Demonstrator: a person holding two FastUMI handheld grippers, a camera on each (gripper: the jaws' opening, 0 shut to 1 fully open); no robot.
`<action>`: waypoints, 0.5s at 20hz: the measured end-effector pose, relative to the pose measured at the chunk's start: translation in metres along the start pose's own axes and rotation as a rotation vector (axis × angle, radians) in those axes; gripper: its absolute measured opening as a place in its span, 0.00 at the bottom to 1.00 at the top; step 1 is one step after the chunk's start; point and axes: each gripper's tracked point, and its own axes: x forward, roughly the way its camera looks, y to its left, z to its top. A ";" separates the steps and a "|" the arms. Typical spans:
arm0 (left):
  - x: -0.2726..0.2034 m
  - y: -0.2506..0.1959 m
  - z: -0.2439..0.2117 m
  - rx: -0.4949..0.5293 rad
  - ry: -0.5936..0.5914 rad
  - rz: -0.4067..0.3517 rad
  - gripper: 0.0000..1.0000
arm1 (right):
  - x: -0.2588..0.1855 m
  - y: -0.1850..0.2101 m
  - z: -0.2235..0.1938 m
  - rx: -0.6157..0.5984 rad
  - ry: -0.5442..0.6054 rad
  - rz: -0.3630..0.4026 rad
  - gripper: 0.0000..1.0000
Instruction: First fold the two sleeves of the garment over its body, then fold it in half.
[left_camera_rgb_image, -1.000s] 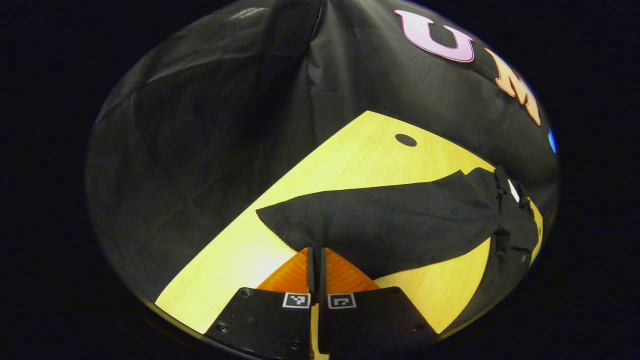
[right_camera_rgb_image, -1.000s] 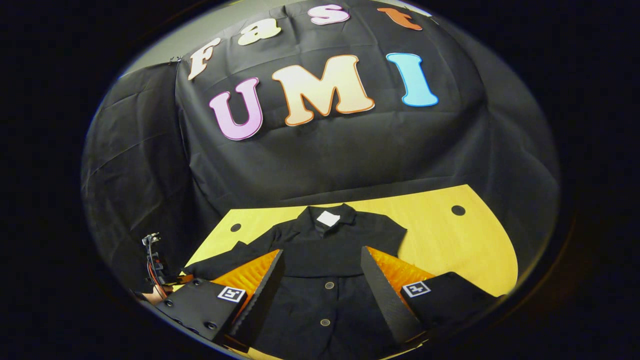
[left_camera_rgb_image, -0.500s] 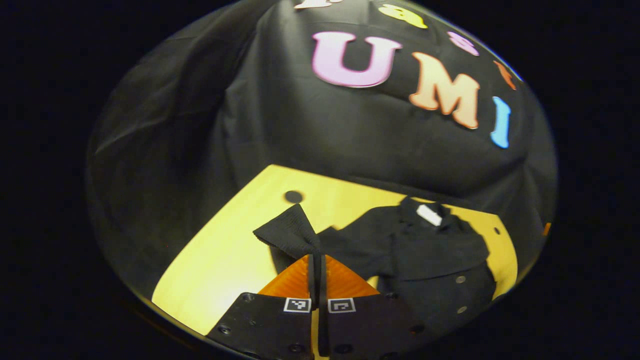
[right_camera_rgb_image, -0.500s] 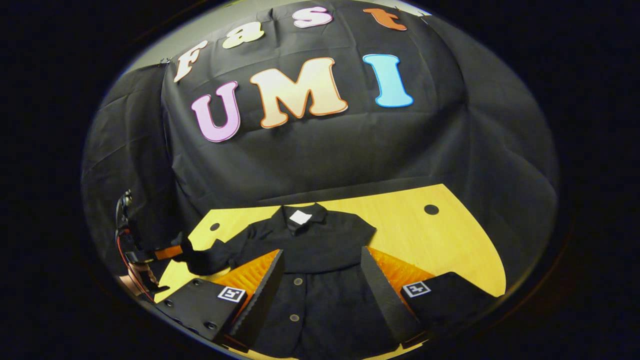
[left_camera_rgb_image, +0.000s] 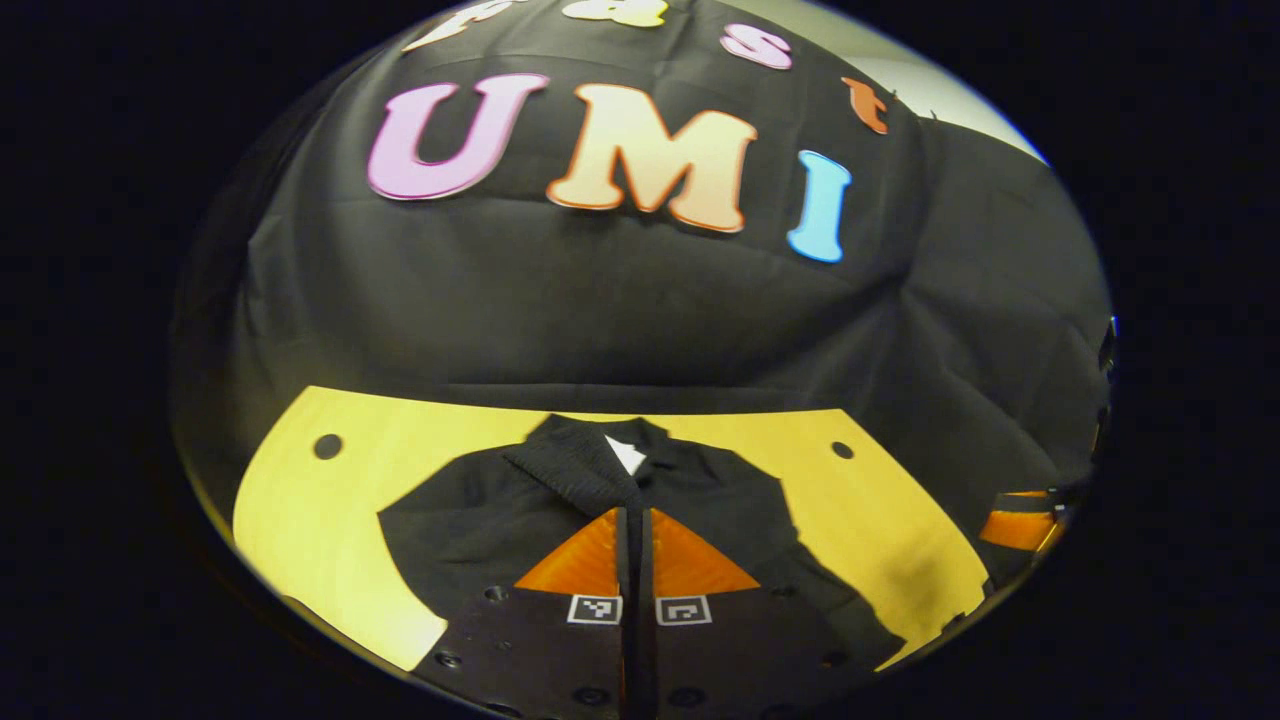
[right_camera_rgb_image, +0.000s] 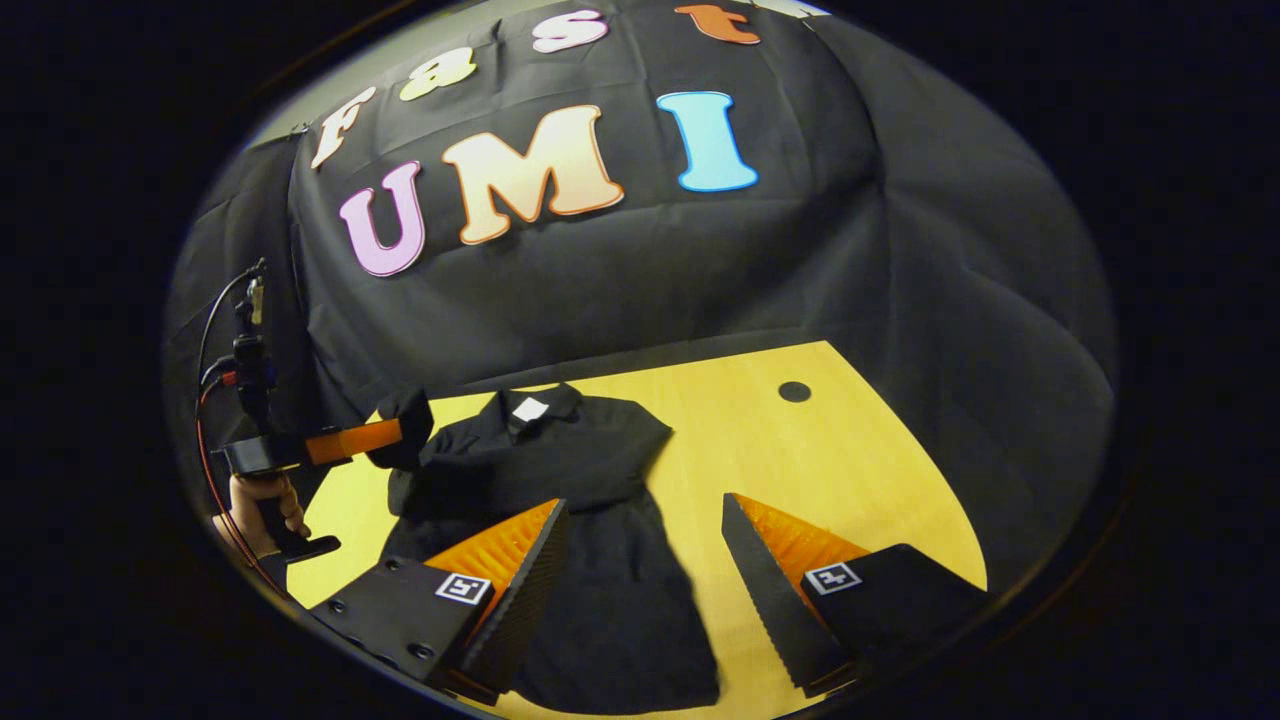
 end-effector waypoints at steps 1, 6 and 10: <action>0.009 -0.017 -0.002 -0.005 -0.001 -0.022 0.00 | -0.001 -0.010 0.000 0.012 0.003 -0.009 0.98; 0.046 -0.084 -0.007 -0.044 0.001 -0.104 0.41 | -0.007 -0.055 -0.004 0.051 0.010 -0.044 0.98; 0.048 -0.079 -0.026 -0.049 0.058 -0.070 0.93 | -0.006 -0.063 -0.011 0.053 0.030 -0.037 0.98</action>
